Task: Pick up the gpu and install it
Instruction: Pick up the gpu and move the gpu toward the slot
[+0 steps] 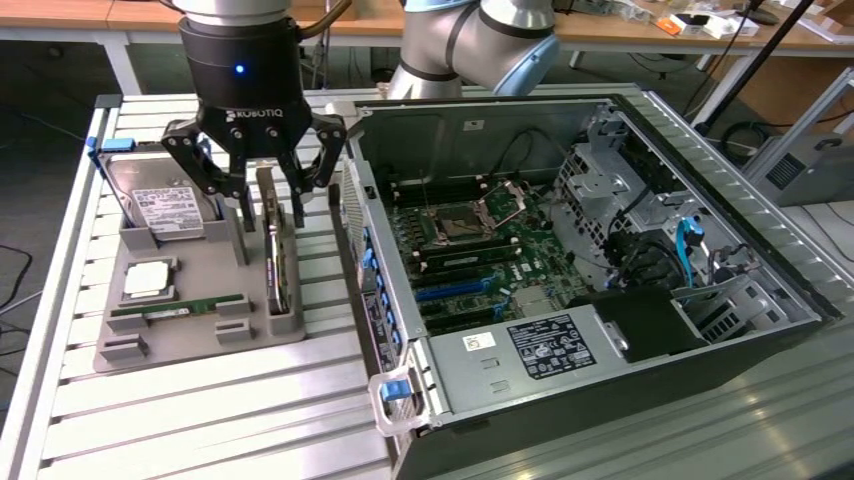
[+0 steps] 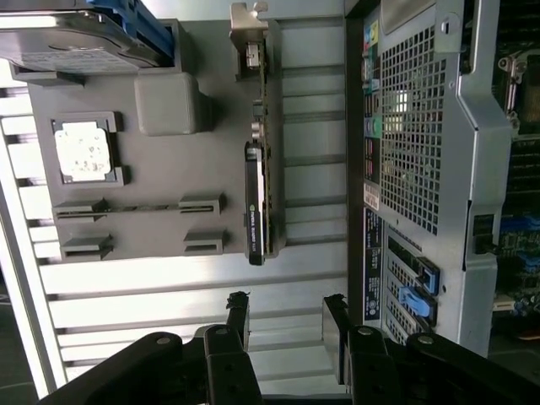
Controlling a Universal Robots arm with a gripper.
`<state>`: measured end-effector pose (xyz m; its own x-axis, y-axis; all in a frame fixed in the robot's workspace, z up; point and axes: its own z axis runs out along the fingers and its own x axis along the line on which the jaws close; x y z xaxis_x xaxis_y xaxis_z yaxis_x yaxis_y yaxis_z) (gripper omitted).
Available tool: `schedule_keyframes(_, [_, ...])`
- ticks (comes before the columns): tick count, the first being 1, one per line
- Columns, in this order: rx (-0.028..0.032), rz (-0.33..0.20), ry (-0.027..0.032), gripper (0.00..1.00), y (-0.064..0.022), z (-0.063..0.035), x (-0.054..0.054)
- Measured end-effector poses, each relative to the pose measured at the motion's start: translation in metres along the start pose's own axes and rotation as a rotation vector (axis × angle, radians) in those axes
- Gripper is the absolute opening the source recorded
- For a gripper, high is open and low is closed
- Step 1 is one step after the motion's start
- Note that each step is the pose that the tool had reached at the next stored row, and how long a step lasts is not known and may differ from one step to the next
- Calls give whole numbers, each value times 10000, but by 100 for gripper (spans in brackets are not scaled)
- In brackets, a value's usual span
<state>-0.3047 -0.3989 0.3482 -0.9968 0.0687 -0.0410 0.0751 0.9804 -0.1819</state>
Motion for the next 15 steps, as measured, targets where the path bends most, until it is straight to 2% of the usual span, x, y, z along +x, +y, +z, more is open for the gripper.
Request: schedule_keyframes(15, [150, -4, -11, 48, 4, 20, 1])
